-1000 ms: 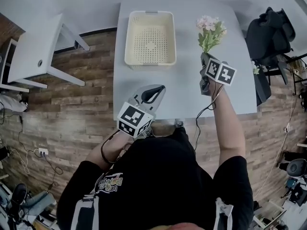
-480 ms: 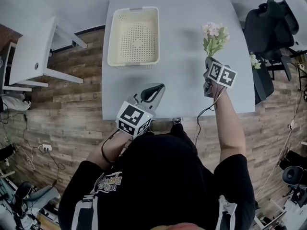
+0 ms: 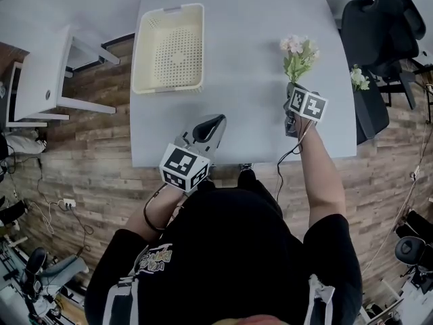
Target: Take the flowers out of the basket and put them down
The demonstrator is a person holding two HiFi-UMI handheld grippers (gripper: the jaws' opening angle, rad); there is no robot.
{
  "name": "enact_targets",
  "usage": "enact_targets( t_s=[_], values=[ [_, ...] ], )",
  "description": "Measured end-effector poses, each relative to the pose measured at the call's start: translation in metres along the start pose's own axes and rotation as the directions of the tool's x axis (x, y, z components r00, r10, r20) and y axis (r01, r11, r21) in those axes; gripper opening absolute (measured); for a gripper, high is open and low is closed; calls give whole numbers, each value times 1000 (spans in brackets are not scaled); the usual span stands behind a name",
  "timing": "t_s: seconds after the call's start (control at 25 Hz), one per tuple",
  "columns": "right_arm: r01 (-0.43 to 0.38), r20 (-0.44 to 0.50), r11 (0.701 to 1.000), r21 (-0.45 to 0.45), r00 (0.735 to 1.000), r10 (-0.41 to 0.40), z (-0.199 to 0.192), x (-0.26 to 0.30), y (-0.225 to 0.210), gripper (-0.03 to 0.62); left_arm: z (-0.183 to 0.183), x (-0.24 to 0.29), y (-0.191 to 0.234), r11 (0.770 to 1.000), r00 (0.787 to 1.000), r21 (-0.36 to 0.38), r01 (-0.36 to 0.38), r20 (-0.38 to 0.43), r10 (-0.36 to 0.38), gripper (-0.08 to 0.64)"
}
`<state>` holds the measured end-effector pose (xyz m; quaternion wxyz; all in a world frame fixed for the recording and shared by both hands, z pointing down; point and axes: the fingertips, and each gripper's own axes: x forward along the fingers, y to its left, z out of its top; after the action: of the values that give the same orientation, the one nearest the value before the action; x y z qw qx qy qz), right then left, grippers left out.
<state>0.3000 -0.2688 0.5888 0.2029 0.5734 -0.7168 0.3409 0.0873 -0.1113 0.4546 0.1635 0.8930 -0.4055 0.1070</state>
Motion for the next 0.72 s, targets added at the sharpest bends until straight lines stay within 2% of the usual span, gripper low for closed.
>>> enact_targets(
  t_s=[0.72],
  values=[
    [-14,-110,999,-30,994,11,-29,37,-48,46,-11,62,-32,997,997,-33,-72,-17,72,6]
  ],
)
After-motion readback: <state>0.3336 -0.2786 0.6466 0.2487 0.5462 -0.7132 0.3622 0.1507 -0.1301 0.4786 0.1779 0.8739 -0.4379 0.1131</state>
